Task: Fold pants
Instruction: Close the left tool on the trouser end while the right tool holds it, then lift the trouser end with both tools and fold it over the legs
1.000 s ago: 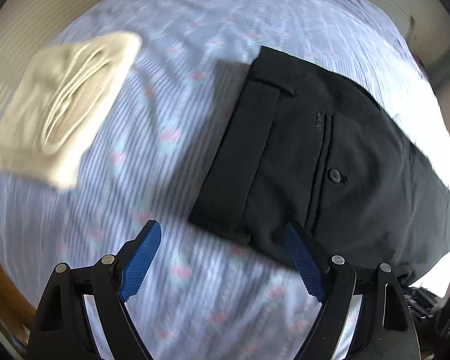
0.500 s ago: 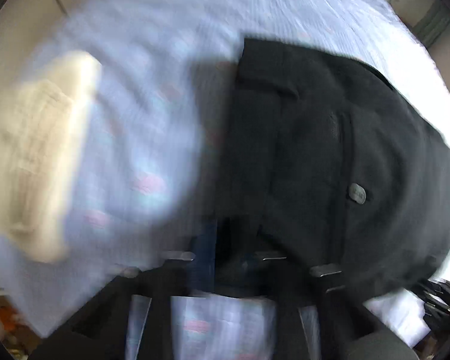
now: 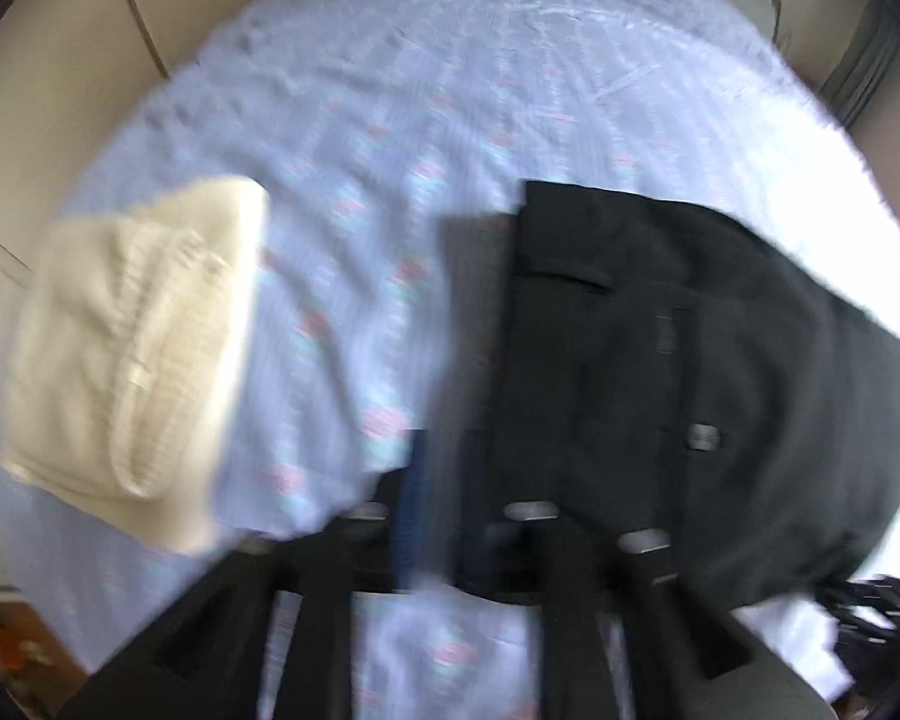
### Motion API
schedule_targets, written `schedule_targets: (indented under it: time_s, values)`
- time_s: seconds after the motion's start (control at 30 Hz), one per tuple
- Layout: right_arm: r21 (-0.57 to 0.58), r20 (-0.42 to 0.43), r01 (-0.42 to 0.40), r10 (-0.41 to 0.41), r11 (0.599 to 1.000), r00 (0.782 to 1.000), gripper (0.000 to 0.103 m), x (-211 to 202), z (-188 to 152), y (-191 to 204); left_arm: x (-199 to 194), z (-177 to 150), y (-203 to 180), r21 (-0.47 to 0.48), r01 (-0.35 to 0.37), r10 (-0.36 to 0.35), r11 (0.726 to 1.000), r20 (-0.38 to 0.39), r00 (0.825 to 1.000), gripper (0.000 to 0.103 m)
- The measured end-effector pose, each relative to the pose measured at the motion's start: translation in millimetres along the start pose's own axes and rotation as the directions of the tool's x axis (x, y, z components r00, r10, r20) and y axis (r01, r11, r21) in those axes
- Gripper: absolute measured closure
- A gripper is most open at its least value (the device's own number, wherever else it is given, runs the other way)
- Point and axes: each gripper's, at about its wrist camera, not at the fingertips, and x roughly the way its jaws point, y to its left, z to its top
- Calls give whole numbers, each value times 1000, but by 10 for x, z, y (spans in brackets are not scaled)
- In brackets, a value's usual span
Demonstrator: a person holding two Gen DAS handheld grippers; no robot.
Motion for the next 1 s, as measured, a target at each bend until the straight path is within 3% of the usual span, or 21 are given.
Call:
schedule_targets:
  time_s: [0.07, 0.37, 0.57, 0.63, 0.8, 0.97, 1.0]
  values:
    - [16, -5, -6, 6, 1000, 1000, 87, -14, 26, -21, 31, 16, -56, -1, 53, -54, 999, -9, 999, 44]
    - [162, -41, 47, -41, 986, 998, 87, 130, 111, -46, 728, 425, -199, 19, 163, -159, 987, -127, 979, 44]
    - [179, -69, 55, -43, 982, 997, 87, 237, 178, -87, 968, 529, -264, -4, 279, -276, 960, -158, 948, 32]
    - [189, -74, 54, -41, 981, 996, 87, 252, 194, -107, 994, 532, -254, -15, 306, -304, 952, -171, 937, 36]
    - [197, -84, 75, -59, 977, 995, 87, 313, 163, -37, 877, 560, -90, -42, 423, -423, 905, -180, 888, 62]
    - [153, -87, 129, -117, 980, 989, 85, 338, 176, 122, 1119, 559, -123, 20, 414, -401, 910, -214, 891, 54]
    - [144, -86, 136, -124, 980, 989, 85, 340, 177, 138, 1097, 557, -146, 23, 406, -392, 913, -220, 893, 48]
